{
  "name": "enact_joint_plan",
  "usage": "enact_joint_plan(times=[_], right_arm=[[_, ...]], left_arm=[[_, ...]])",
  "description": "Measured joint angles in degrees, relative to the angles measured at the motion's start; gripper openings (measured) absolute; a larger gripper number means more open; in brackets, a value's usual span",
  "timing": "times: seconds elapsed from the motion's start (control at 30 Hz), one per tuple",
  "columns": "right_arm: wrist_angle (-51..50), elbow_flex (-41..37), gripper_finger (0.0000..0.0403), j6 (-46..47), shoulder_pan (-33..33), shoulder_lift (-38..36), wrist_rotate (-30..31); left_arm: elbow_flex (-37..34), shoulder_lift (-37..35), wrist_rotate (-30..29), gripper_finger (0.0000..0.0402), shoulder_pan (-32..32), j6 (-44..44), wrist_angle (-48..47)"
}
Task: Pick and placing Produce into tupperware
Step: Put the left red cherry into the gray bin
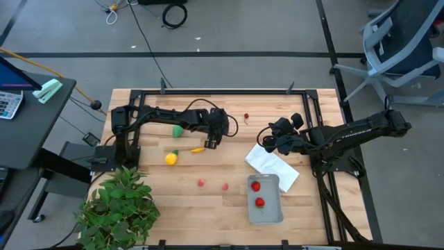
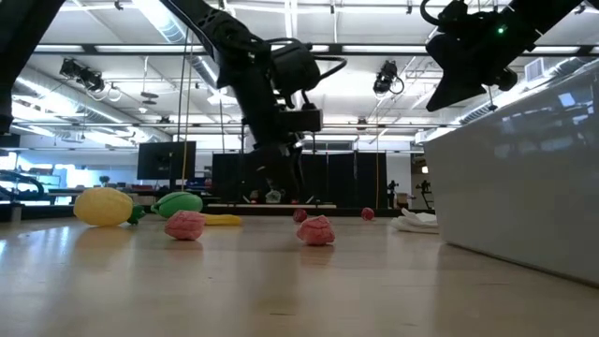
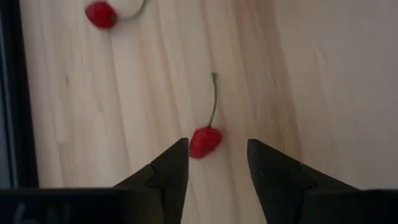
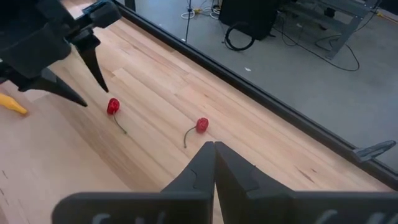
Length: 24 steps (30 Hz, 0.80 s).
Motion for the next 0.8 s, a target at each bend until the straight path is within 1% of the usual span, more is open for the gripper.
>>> enact_joint_plan(times=[0.13,0.23,0.3,0.43,0.53,0.8], right_arm=[[0.0,0.0,0.0016,0.0,0.0,0.0,0.0],[0.0,0.0,0.0016,0.0,0.0,0.0,0.0],[0.0,0.0,0.0016,0.0,0.0,0.0,0.0],[0.0,0.0,0.0016,0.0,0.0,0.0,0.0],[0.0,0.0,0.0016,0.0,0.0,0.0,0.0],[0.0,0.0,0.0016,0.0,0.0,0.0,-0.1]], left_arm=[[0.1,0.6,0.6,0.0191,0.1,2.1,1.2],[0.2,1.0,4.2,0.0199,0.2,2.0,2.5],[0.1,1.1,5.2,0.0201,0.3,1.9,1.8],[0.0,1.8,5.2,0.0199,1.2,2.2,2.4],[0.2,2.8,5.2,0.0198,2.4,1.8,4.8],[0.1,5.5,5.8,0.0203,3.9,1.5,5.6]])
